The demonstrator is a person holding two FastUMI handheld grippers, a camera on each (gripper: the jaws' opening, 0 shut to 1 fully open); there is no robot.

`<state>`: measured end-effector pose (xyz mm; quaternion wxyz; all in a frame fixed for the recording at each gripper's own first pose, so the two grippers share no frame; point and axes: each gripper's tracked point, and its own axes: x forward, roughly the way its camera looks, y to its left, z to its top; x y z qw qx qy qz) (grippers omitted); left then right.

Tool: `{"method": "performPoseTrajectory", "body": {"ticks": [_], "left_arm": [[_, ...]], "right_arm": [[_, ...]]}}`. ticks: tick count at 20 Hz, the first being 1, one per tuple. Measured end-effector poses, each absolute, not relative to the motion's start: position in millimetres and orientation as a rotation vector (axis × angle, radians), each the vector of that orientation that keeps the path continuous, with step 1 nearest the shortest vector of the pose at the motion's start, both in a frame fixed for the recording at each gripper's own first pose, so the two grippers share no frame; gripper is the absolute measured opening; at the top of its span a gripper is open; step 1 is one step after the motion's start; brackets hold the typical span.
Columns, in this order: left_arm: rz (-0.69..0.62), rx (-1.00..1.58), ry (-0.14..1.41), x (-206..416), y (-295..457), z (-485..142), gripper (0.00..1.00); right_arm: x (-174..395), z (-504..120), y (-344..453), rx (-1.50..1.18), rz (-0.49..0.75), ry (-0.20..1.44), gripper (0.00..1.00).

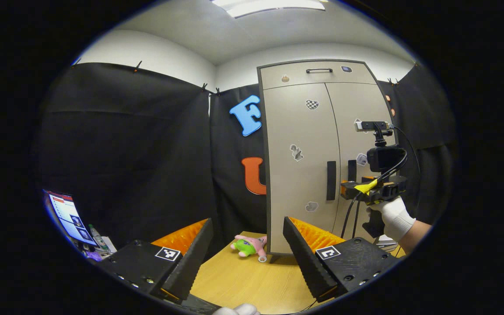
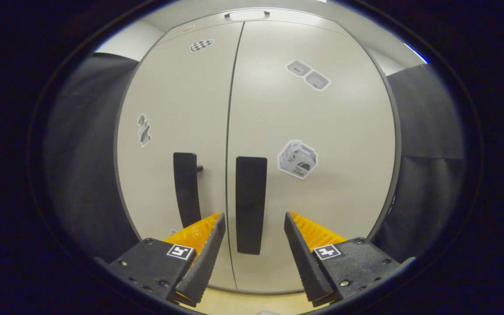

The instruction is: Open the right door of the double-door shoe cabinet with the right hand, and open the left door with the left hand.

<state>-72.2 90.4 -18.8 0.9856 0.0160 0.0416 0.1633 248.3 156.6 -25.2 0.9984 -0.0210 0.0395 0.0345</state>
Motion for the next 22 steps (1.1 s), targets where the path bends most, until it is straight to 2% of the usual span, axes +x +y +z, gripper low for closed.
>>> {"method": "performPoseTrajectory", "body": {"ticks": [6, 7, 8, 9, 10, 11, 15, 22], "left_arm": [[0.335, 0.026, 0.084, -65, 95, -19, 0.96], [0.33, 0.025, 0.081, -63, 94, -19, 0.96], [0.327, 0.028, 0.08, -62, 95, -20, 0.96], [0.33, 0.031, 0.08, -62, 96, -19, 0.96], [0.33, 0.032, 0.079, -63, 97, -19, 0.96], [0.33, 0.029, 0.077, -63, 98, -19, 0.96], [0.321, 0.008, 0.075, -64, 95, -20, 0.96], [0.297, -0.002, 0.072, -72, 91, -21, 0.96]], "right_arm": [[262, -23, 158, -0.028, 0.06, 0.094, 0.66], [265, -24, 157, -0.024, 0.057, 0.101, 0.57], [266, -25, 158, -0.012, 0.061, 0.106, 0.54], [266, -24, 159, -0.003, 0.06, 0.099, 0.48], [267, -26, 161, -0.002, 0.065, 0.106, 0.47], [267, -26, 162, 0.012, 0.056, 0.096, 0.37], [267, -27, 162, 0.019, 0.058, 0.102, 0.35], [257, -28, 161, -0.005, 0.123, 0.11, 0.24]]}}
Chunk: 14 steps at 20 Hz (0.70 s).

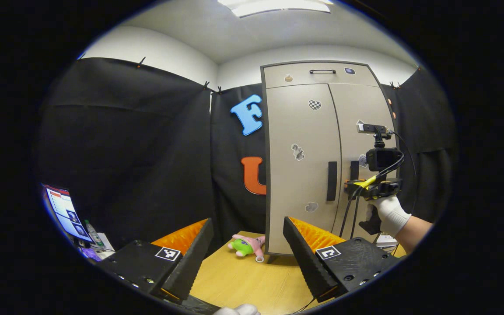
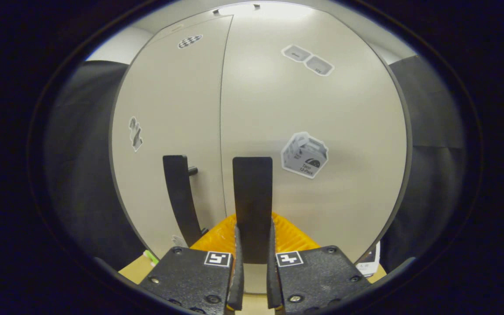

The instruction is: Open the right door of the double-door shoe cabinet with the right hand, and open the left door with the left hand.

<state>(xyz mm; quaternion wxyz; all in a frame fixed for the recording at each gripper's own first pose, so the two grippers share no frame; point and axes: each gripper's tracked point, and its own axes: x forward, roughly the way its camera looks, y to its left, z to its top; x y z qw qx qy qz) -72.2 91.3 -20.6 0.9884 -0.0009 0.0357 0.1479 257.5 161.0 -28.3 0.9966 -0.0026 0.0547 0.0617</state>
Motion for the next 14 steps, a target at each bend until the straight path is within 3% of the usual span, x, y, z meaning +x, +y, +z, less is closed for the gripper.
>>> {"method": "performPoseTrajectory", "body": {"ticks": [14], "left_arm": [[0.217, -0.002, 0.044, -85, 78, -16, 0.96]], "right_arm": [[171, -31, 125, -0.019, 0.17, 0.119, 0.2]]}}
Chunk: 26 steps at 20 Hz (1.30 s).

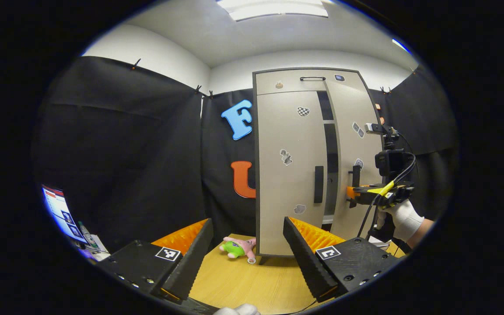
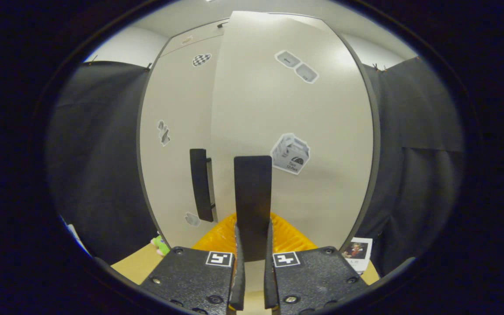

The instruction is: Open the right door of the double-door shoe cabinet with the right hand, and open the left door with the left hand.

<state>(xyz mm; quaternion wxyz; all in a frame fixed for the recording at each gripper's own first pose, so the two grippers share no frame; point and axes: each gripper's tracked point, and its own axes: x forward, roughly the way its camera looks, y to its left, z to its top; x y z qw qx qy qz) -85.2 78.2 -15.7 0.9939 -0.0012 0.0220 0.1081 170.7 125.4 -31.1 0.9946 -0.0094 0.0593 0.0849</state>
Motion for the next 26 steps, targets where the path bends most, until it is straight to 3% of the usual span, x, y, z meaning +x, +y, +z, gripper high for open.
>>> {"method": "performPoseTrajectory", "body": {"ticks": [15, 26], "left_arm": [[0.058, -0.024, 0.033, -82, 41, -17, 0.96], [-0.059, -0.043, 0.039, -54, -28, -19, 0.96]], "right_arm": [[127, -35, 84, -0.017, 0.084, 0.13, 0.19], [118, -35, 60, -0.037, 0.021, 0.147, 0.05]]}}
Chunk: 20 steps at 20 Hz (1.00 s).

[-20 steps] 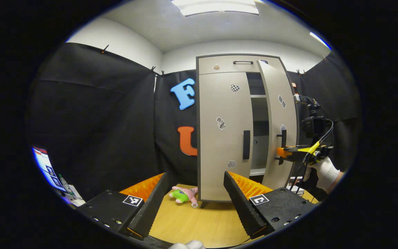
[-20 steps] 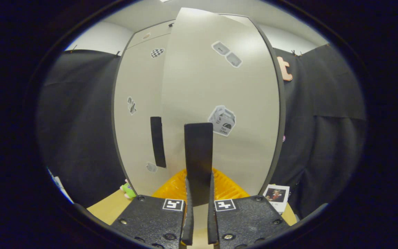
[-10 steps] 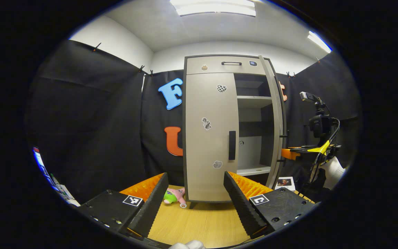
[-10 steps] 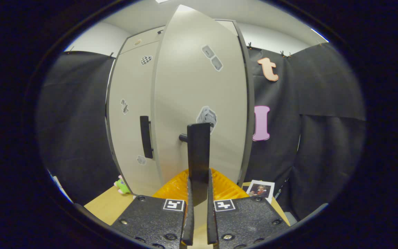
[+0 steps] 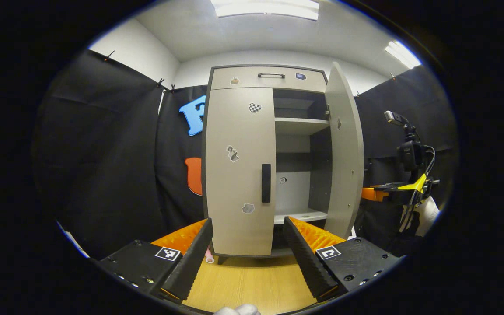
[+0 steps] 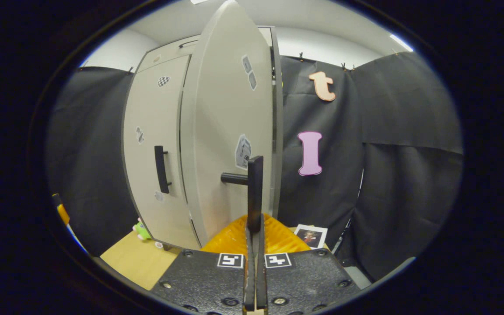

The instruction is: Open the right door of the double-door shoe cabinet with the right hand, and open the left door with the left hand.

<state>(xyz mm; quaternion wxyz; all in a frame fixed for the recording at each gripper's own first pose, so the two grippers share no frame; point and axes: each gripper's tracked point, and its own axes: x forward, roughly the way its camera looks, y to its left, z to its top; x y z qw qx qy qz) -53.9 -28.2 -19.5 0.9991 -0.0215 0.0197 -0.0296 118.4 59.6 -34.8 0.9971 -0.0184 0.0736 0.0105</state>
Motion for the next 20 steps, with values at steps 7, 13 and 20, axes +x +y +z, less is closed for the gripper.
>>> {"method": "performPoseTrajectory", "body": {"ticks": [7, 13, 20], "left_arm": [[-0.033, -0.037, 0.026, -55, -59, -11, 0.96], [0.001, -0.014, 0.029, -60, -76, -7, 0.96], [0.024, 0.003, 0.039, -64, -82, -5, 0.96]], "right_arm": [[120, -34, 53, -0.029, 0.048, 0.143, 0.04], [121, -32, 57, -0.002, 0.093, 0.14, 0.04], [121, -32, 60, 0.006, 0.115, 0.137, 0.04]]}}
